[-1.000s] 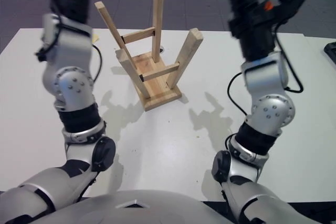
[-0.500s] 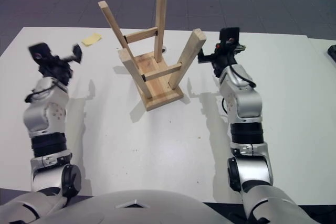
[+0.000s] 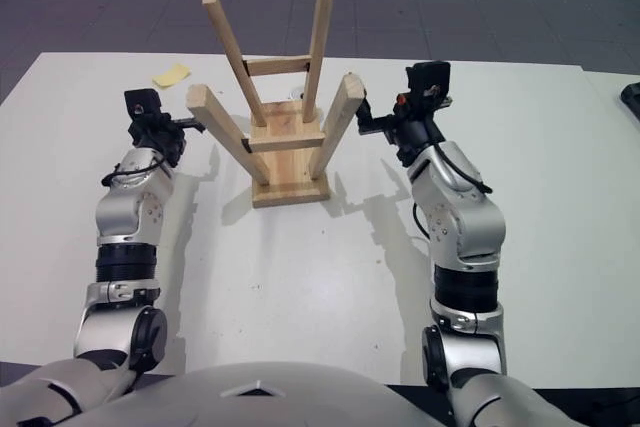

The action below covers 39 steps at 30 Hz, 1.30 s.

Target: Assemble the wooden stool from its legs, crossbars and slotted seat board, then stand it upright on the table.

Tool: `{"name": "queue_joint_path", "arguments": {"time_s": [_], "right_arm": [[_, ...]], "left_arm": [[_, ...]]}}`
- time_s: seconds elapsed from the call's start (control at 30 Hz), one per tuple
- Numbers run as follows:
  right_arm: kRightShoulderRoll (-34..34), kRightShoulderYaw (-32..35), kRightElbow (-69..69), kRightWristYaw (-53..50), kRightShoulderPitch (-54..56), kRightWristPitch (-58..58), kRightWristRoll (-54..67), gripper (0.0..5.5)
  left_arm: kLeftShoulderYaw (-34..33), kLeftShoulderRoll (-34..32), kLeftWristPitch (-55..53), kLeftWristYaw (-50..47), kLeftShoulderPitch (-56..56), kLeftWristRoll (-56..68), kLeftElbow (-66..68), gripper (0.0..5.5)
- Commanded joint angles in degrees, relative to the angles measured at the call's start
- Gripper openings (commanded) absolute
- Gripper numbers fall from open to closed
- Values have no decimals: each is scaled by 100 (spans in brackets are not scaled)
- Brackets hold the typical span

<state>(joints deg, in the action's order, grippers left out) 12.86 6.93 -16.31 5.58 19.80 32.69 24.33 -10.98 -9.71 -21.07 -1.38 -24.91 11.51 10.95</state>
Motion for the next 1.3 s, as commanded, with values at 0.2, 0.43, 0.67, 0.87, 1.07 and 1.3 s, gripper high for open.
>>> {"name": "queue_joint_path", "arguments": {"time_s": [0.2, 0.43, 0.67, 0.87, 1.07, 1.3], "right_arm": [[-41, 1660, -672, -373, 2000, 50, 2584, 539], [2, 958, -299, -335, 1883, 897, 3466, 539], [-111, -251, 63, -59, 487, 1080, 2550, 539], [-160, 329, -194, 270, 726, 577, 2978, 539], [248, 1404, -316, 103, 2218, 47, 3811, 539], [-27, 213, -236, -4, 1462, 512, 3548, 539]], "left_arm": [[-853, 244, 312, -807, -87, 267, -314, 540], [-1135, 372, 560, -1069, 35, 319, -451, 540], [-1006, 616, 593, -1073, 193, 322, -391, 540], [-800, 817, 561, -1021, 202, 306, -282, 540], [-817, 768, 583, -998, 156, 323, -210, 540], [-885, 683, 616, -998, 132, 312, -170, 540]]}}
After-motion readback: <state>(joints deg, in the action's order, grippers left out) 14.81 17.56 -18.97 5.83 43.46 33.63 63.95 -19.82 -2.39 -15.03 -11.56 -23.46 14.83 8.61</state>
